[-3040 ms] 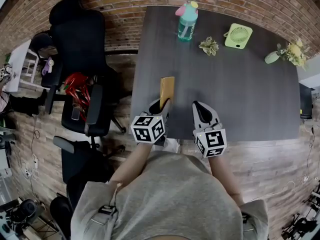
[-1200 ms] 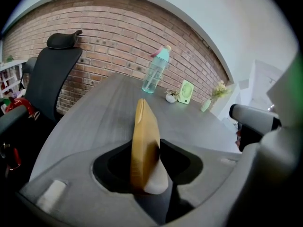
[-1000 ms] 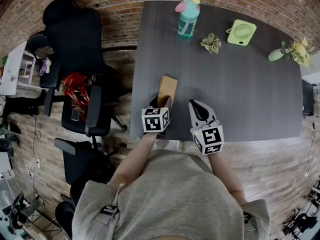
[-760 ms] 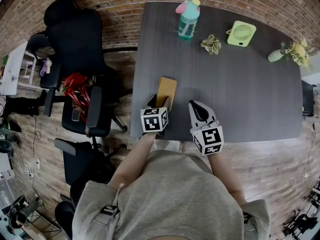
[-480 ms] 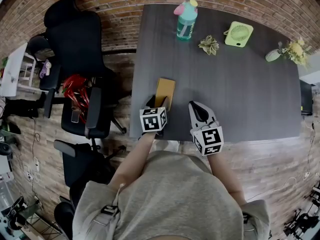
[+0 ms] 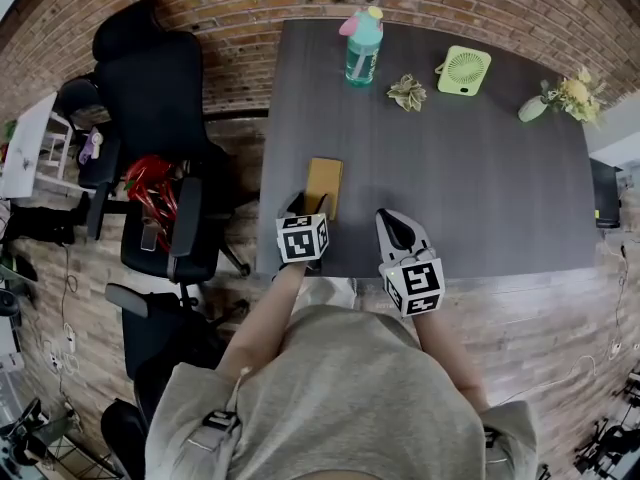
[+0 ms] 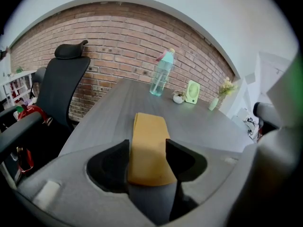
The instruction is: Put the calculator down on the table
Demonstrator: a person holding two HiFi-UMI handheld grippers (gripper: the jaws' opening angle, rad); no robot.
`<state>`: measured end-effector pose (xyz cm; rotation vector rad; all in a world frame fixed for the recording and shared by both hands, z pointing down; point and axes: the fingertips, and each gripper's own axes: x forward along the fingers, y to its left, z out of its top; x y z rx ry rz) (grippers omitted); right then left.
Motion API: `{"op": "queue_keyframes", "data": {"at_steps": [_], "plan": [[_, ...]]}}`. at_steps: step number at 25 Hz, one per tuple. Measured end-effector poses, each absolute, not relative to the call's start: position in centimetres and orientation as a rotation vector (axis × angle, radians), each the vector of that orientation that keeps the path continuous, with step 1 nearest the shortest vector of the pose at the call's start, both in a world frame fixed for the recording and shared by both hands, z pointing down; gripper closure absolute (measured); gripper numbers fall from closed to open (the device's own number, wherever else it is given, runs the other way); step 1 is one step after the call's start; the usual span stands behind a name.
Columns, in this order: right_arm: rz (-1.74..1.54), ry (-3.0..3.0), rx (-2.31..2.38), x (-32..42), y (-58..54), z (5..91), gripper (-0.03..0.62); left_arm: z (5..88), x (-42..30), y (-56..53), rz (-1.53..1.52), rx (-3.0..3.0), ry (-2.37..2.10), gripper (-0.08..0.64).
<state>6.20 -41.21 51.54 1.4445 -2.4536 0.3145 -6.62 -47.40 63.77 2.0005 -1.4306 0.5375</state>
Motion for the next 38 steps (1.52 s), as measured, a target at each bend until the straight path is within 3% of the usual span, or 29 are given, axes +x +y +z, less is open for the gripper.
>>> {"op": "queue_keyframes", "data": {"at_steps": [13,24,38], "plan": [[0.276,-2.476,1.484,7.6,-33.6,50.0,0.590,55.8,-3.9,-38.2,0.375,2.243,-1.389,0.347],[0.222,-2.516,1.470,8.4,-24.5,49.4,0.591,52.2,-4.3,-28.0,0.247,2.275,-1.495,0.475],[0.182,-2.562,1.477,9.2,-12.2,48.5,0.591,51.0,-3.5,-14.7,0.183,2.293,-1.514,0.528]]}}
